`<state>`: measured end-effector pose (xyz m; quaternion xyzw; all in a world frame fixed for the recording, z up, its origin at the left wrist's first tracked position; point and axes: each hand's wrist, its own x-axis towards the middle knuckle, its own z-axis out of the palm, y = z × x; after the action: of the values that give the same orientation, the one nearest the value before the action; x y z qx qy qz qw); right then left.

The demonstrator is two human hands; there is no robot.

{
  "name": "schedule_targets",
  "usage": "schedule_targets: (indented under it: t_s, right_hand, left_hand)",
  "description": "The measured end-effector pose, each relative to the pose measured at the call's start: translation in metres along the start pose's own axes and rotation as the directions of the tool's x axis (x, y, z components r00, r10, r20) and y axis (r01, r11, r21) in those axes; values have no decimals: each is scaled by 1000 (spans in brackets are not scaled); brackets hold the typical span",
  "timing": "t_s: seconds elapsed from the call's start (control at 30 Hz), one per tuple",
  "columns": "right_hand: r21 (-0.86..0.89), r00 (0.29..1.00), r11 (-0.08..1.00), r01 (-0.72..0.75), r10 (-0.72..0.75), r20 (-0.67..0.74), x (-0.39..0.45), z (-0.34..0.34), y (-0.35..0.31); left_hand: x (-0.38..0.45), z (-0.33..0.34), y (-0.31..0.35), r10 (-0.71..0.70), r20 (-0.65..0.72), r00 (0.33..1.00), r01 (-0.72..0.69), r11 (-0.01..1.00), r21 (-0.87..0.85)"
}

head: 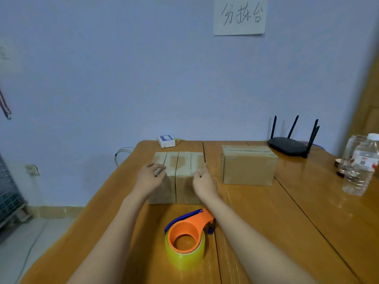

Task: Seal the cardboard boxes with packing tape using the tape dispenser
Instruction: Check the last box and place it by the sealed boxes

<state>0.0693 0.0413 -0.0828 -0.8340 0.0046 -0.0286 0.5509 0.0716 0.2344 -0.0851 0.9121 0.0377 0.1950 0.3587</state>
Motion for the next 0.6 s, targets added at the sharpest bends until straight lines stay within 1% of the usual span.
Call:
schedule_targets:
  t_s: [0.07, 0.13, 0.17, 0.23, 0.27, 0.3, 0.33, 0.37, 0.43, 0.5, 0.57, 0.6]
  right_hand:
    - [-18, 1000, 1000, -23, 23, 4, 1, 0, 0]
    - [-21, 999, 1000, -14, 15, 46, -5, -5, -4]
    - [-23, 997, 1000, -7, 9, 76, -8, -8, -6]
    - [-40, 989, 999, 23, -17, 144, -6, -16, -5]
    - [-53, 987, 998, 30, -21, 161, -2, -22, -6]
    - [-69, 988, 997, 43, -32, 153, 2, -30, -6]
    - [-93, 992, 994, 57, -45, 119, 7, -39, -6]
    - [-120, 994, 990, 80, -71, 78, 13, -50, -7]
    - [-155, 995, 983, 101, -101, 7, 23, -75, -8]
    - [-180, 993, 979, 97, -107, -50, 34, -102, -3]
    - [-208, 986, 975, 83, -110, -124, 49, -129, 7]
    - [-216, 982, 974, 71, -106, -157, 56, -142, 12]
  left_hand:
    - [1, -3, -2, 3, 8, 1000, -3, 1000, -2]
    - [1, -7, 0, 15, 18, 1000, -16, 1000, 16]
    - [1, -9, 2, 16, 28, 999, -17, 998, 53]
    - [1, -9, 12, -15, 43, 999, 5, 973, 232]
    - [0, -8, 20, -41, 35, 999, 27, 940, 339]
    - [1, -6, 31, -54, 29, 998, 36, 907, 420]
    - [2, -2, 44, -44, 31, 999, 25, 889, 458]
    - [3, 4, 59, -18, 33, 999, 1, 888, 459]
    - [7, 20, 93, 47, 49, 998, -63, 910, 409]
    - [14, 41, 124, 112, 74, 991, -132, 927, 351]
    - [23, 65, 153, 147, 125, 981, -175, 949, 263]
    - [27, 77, 166, 144, 160, 977, -175, 963, 203]
